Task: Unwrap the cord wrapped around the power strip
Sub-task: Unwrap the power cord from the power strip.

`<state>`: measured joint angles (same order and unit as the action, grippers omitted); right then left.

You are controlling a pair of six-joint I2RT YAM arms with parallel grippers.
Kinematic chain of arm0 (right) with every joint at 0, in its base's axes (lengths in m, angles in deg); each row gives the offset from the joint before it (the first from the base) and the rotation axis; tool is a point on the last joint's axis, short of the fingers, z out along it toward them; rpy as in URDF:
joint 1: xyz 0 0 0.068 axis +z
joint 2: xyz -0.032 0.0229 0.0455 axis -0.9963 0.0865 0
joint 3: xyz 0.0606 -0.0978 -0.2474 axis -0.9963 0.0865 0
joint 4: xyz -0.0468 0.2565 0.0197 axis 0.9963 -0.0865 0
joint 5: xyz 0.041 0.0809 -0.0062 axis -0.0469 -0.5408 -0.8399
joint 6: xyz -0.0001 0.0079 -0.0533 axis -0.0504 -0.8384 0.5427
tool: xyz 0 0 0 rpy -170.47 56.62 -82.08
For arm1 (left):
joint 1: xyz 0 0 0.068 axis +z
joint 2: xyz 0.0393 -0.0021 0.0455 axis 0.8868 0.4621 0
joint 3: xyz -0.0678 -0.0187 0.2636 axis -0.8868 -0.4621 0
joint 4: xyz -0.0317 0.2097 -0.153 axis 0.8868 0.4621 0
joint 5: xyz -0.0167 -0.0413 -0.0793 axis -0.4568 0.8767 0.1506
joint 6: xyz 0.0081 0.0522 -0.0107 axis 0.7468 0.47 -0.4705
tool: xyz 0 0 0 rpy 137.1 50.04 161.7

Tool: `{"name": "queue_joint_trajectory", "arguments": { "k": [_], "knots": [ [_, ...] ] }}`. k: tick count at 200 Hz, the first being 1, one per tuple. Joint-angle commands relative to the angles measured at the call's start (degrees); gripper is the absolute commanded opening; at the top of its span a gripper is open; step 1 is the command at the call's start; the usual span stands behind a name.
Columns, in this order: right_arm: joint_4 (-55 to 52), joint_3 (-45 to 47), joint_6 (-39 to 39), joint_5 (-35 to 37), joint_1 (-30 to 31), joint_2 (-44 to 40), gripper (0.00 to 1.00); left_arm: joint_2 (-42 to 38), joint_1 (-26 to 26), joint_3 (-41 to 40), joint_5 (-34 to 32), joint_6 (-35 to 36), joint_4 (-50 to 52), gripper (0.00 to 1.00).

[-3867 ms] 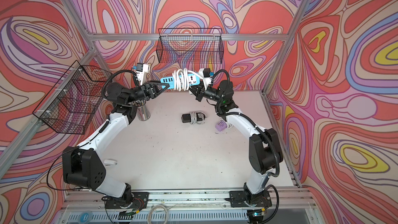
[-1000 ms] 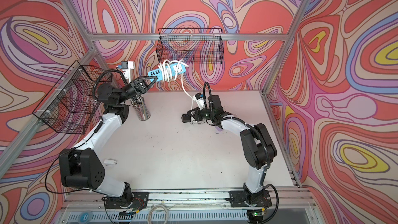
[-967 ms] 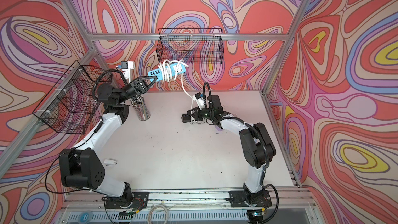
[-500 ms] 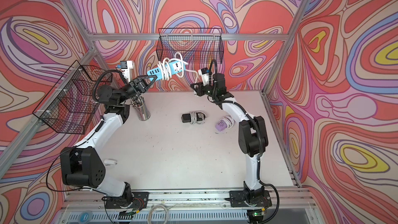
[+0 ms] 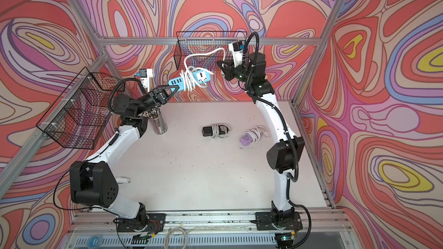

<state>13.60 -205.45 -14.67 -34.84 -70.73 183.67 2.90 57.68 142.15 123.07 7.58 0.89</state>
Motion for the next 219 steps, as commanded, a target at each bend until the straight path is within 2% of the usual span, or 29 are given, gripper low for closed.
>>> {"name": "queue_joint_trajectory", "arguments": {
  "k": [1, 42, 81, 104, 143, 166, 219],
  "knots": [
    [1.09, 8.91, 3.86, 2.53, -1.15, -9.91, 0.0, -0.67, 0.12, 0.35, -0.8, 2.22, -1.7, 0.0],
    [5.03, 27.42, 4.33, 5.27, -3.73, -25.78, 0.0, -0.88, 1.61, 0.34, -1.37, 4.39, 1.38, 0.0],
    [3.87, 36.07, 2.97, 4.92, -3.75, -33.2, 0.0, -2.49, 3.15, -0.13, -2.84, 8.82, 6.43, 0.0],
    [2.25, 42.03, 2.52, 5.5, -3.75, -34.86, 0.0, -3.46, 4.96, -0.7, -3.95, 8.24, 5.24, 0.0],
    [6.07, 55.69, -3.93, 0.85, -3.69, -34.83, 0.0, -5.38, 10.17, -1.62, -6.25, 3.87, -0.5, 0.0],
    [5.64, 60.98, -4.51, 0.4, -2.81, -34.65, 0.0, -6.02, 12.52, -1.9, -7.24, 1.34, -3.66, 0.0],
    [4.37, 68.39, -5.08, 3.18, 3.84, -31.44, 0.0, -4.82, 15.55, -2.11, -9.61, -6.13, -12.25, 0.0]
  ]
}}
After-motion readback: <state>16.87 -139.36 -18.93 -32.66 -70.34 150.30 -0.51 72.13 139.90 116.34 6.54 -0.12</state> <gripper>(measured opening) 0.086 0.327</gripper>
